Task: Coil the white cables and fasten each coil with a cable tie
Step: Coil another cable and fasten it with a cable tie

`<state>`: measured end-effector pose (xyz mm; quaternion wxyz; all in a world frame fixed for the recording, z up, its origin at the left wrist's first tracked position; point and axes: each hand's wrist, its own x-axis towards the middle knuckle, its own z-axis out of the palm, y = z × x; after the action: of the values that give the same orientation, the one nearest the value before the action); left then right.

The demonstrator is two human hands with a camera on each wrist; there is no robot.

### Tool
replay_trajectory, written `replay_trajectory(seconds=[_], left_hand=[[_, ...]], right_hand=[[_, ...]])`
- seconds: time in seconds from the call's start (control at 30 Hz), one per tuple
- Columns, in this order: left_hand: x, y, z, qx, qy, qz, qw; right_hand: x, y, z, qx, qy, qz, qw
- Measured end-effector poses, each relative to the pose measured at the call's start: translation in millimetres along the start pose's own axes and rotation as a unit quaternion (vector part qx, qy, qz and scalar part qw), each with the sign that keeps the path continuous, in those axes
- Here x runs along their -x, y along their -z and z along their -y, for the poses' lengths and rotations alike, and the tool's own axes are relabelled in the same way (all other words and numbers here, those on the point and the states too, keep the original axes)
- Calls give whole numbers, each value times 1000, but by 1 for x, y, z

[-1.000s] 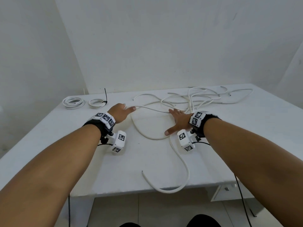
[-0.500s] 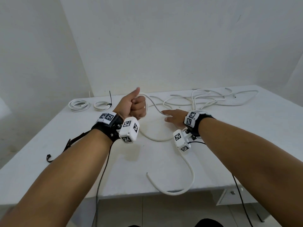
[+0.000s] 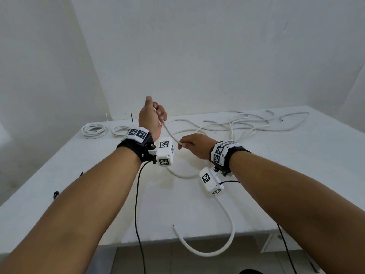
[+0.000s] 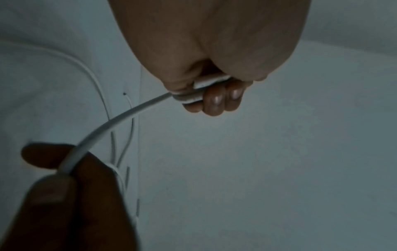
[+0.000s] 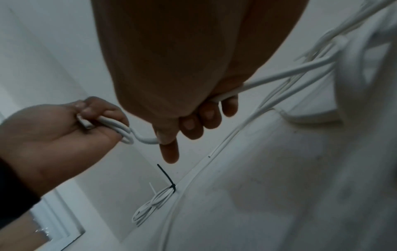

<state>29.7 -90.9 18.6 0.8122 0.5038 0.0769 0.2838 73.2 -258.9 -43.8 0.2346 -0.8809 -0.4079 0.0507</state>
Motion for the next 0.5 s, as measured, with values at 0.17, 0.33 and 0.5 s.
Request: replay_trajectory(seconds=[0.17,0.33,0.5], left_hand=[[9,-4,12,-277,-72,23,958],[11,-4,16,-415,-68,61,905],[17,9,28,-503,-5,159,849]], right_hand=[[3,6,8,-6,44,3,999],[6,15,17,5,85,-7,996],[3,27,25,-12,132,-47,990]])
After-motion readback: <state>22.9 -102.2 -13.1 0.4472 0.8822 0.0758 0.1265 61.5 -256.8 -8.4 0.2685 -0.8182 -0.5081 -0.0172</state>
